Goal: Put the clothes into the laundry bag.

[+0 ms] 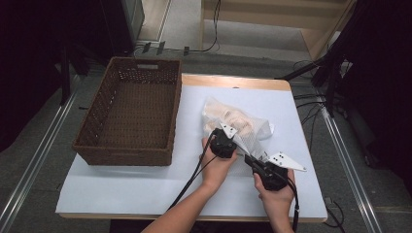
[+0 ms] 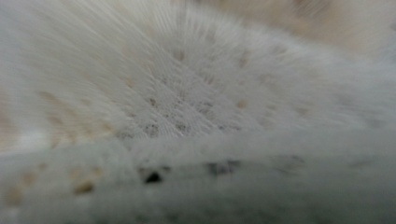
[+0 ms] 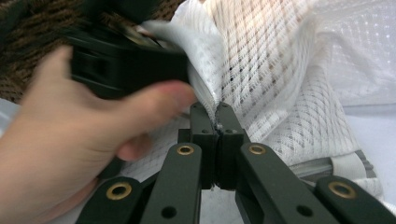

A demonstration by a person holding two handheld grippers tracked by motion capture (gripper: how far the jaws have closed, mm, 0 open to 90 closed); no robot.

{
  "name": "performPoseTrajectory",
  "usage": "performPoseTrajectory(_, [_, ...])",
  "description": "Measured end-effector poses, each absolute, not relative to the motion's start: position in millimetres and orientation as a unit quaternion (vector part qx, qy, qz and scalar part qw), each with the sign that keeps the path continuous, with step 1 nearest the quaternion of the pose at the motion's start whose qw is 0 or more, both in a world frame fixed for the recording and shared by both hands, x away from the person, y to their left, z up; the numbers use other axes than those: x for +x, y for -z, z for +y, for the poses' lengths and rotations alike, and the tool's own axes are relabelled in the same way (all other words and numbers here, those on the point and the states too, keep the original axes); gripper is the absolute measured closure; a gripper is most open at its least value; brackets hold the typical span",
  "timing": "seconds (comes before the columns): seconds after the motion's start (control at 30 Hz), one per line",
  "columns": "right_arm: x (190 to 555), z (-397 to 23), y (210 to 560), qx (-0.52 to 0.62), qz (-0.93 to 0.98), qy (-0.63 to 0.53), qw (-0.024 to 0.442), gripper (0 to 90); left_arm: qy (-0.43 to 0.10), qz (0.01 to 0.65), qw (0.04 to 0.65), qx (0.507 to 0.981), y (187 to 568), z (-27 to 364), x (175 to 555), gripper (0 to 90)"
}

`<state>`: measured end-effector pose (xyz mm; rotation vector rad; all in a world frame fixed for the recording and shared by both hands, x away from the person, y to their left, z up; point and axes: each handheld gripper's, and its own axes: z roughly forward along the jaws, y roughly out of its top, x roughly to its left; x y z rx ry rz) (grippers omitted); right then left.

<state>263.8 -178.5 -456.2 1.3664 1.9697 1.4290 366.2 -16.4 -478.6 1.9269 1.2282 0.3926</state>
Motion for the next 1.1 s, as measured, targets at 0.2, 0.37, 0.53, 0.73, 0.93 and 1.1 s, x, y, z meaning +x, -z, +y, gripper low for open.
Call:
performPoseTrajectory(0.2, [267.2,-184.7,458.4,0.494,0.688,-0.502,0.175,90.0,-0.078,0.435,0.404,0.801,471.9,-5.4,355.1,61.0])
performPoseTrajectory(0.37, [269.2,-187.6,458.2,0.496,0.685,-0.502,0.178,90.0,-0.084,0.423,0.437,0.789,468.1,13.4,332.0,55.3])
performPoseTrajectory(0.53, [269.1,-184.8,457.2,0.494,0.685,-0.504,0.182,90.0,-0.089,0.452,0.429,0.777,466.4,19.1,333.3,78.3])
performPoseTrajectory(0.73, [269.0,-183.5,457.2,0.492,0.685,-0.505,0.181,90.0,-0.079,0.457,0.392,0.795,472.2,-2.0,348.4,80.7])
performPoseTrajectory(0.93, [268.7,-184.3,457.7,0.490,0.688,-0.502,0.185,90.0,-0.068,0.469,0.404,0.782,472.6,-11.9,360.0,77.6])
performPoseTrajectory(1.1, [271.2,-186.9,463.3,0.489,0.698,-0.490,0.185,89.6,-0.065,0.427,0.408,0.805,473.3,6.3,336.3,63.0])
